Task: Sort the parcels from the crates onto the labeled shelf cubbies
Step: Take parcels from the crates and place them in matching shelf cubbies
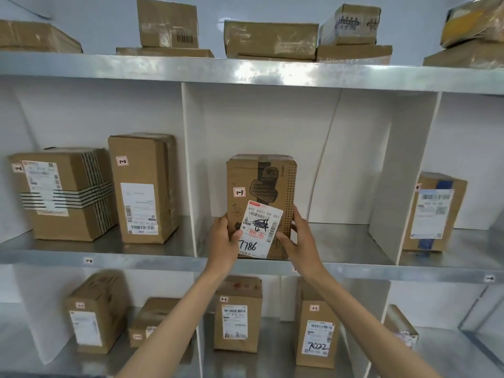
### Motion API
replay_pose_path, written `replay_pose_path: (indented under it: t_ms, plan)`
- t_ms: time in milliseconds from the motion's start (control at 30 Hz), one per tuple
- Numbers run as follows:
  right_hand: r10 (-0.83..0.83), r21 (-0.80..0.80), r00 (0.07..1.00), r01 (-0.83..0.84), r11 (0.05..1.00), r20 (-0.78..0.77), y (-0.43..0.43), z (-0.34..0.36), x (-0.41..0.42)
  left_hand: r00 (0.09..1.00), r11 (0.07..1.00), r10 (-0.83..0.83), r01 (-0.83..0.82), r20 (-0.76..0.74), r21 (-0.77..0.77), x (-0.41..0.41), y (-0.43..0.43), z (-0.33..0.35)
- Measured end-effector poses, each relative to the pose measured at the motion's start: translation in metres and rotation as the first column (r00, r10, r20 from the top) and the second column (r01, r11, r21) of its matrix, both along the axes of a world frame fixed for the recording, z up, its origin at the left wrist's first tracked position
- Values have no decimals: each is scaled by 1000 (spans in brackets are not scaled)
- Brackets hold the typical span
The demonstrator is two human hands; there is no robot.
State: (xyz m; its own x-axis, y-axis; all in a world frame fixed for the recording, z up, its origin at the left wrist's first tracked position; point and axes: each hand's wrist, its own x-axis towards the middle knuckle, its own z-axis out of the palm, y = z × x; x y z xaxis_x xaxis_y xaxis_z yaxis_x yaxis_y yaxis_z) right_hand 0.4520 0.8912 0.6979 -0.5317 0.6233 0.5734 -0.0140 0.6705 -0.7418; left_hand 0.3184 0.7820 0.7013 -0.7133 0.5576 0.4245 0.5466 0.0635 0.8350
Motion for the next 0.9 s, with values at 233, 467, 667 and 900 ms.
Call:
replay_pose_path:
  t_ms: [233, 467, 667, 900]
  plan:
    - [4, 11, 1000, -4, 1000, 24, 21, -4, -23, 999, 998, 45, -44, -18, 34, -20, 15, -4]
    - [-42, -20, 996, 44, 999, 77, 30, -1, -47, 997, 997, 78, -78, 24, 17, -28, 22, 5]
    - [-60, -28, 992, 63, 998, 112, 28, 0, -45, 995, 994, 102, -101, -6, 27, -25, 23, 1]
    - [-90, -72, 996, 90, 993, 1, 1, 6, -13, 983, 978, 143, -122, -115, 167, 13, -9, 12]
